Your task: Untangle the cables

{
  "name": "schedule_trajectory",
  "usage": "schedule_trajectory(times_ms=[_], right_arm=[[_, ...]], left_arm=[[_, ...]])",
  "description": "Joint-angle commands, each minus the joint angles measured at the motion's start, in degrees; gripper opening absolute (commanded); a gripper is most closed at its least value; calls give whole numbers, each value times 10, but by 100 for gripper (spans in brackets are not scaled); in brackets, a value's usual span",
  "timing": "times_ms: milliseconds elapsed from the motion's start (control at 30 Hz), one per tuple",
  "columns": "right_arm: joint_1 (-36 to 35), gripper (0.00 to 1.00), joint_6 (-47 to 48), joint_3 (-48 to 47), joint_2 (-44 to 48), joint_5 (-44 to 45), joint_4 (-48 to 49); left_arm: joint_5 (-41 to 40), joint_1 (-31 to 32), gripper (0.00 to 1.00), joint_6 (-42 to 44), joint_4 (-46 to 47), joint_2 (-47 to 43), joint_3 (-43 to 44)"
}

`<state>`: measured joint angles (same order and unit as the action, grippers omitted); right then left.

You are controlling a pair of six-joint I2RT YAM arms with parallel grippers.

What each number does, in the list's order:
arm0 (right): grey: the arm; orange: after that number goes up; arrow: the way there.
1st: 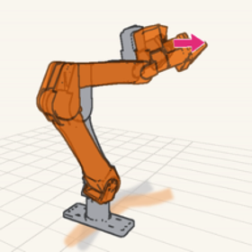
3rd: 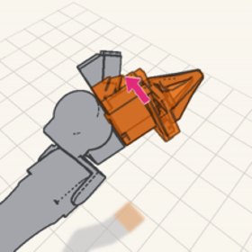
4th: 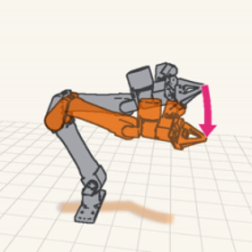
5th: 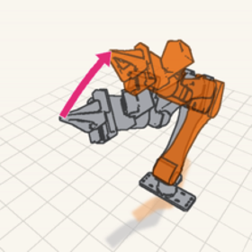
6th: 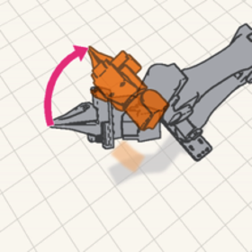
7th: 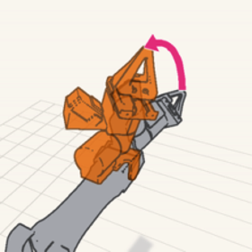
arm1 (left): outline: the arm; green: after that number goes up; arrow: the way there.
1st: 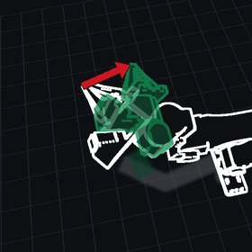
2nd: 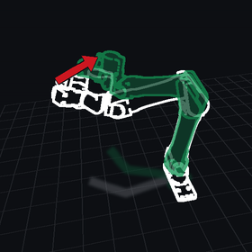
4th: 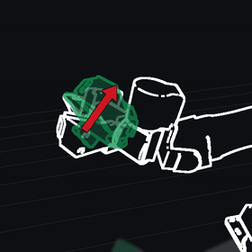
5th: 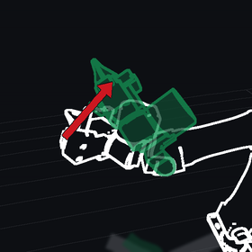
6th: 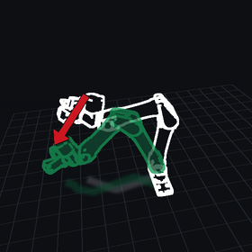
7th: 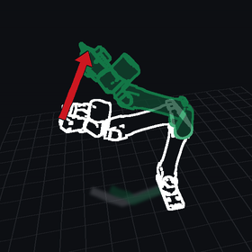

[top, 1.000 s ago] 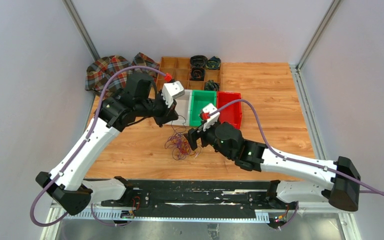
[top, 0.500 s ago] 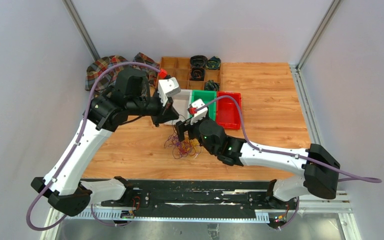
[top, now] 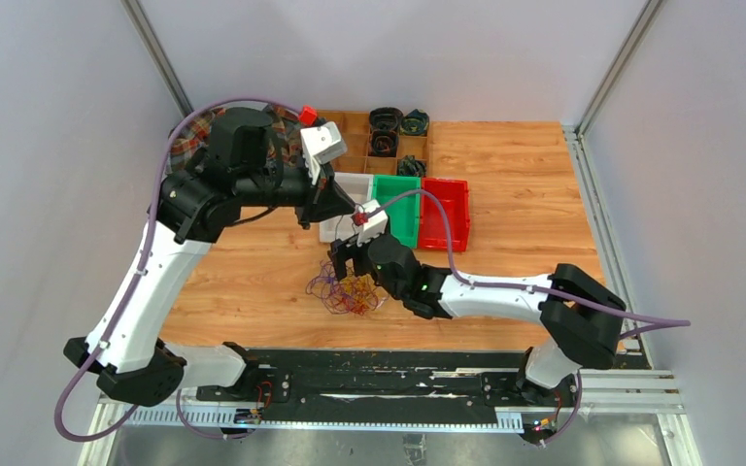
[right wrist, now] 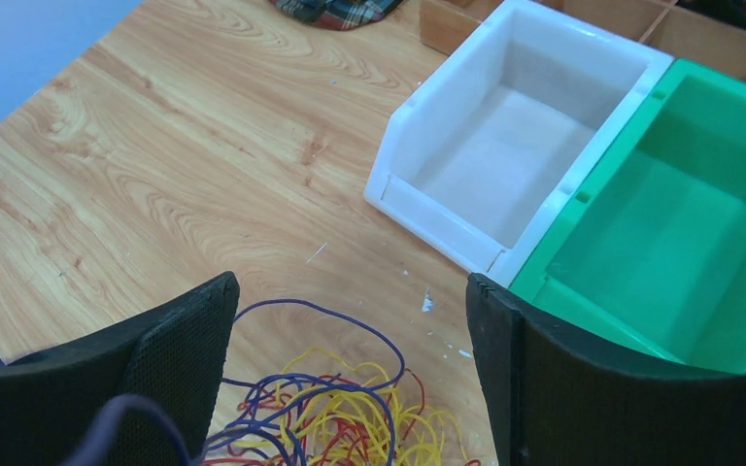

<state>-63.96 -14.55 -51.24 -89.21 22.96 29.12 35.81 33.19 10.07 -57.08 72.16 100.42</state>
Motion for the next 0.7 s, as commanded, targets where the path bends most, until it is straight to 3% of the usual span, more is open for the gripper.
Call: schedule_trajectory(times_ms=[0, 300, 667], right_arm=[[14, 86, -23, -20, -14, -15, 30], [17, 91, -38, -53, -45, -26, -24], [17, 83, -36, -43, -50, -32, -34]], left_arm=[[17, 4, 0, -21, -8, 3, 48], [-16, 3, 0, -28, -23, 11, 117], [-48, 3, 0, -29, -26, 1, 172]])
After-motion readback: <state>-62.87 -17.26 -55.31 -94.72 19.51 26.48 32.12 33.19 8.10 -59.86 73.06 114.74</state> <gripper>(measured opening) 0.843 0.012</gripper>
